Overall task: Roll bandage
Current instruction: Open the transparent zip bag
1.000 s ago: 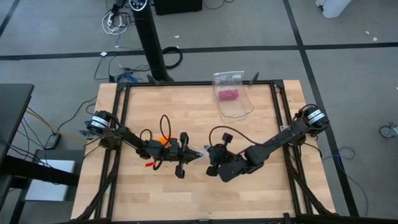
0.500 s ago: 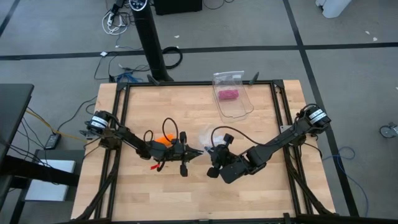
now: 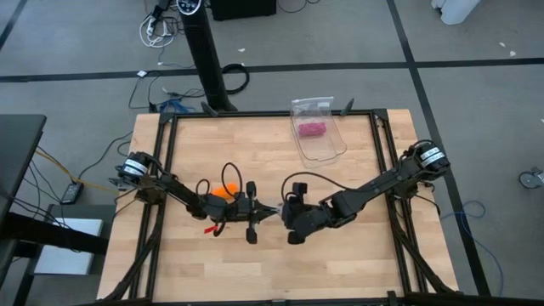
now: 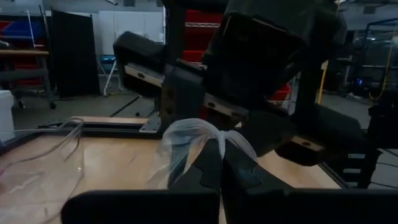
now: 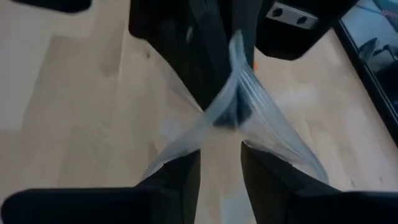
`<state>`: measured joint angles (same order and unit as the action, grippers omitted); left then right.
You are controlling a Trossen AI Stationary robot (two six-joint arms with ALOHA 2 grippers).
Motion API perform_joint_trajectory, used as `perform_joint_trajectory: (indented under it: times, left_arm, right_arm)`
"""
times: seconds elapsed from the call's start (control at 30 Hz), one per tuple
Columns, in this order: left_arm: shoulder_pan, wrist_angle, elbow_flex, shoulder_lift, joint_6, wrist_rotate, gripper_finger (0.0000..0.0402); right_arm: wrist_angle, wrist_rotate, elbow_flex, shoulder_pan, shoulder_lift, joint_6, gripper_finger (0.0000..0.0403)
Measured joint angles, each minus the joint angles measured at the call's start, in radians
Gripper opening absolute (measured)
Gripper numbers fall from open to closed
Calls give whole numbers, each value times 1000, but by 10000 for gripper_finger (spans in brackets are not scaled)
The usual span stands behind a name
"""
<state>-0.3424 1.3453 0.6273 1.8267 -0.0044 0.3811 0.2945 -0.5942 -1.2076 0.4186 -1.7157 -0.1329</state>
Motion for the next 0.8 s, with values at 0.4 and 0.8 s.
perform_joint_trajectory:
  times: [0.4, 0.8]
  left_arm:
    - [0, 40, -1, 0, -4, -27, 0]
    - [2, 98, -63, -8, -5, -18, 1]
  right_arm:
    - [-106, 68, 14, -24, 0, -30, 171]
    - [-73, 66, 14, 3, 8, -62, 209]
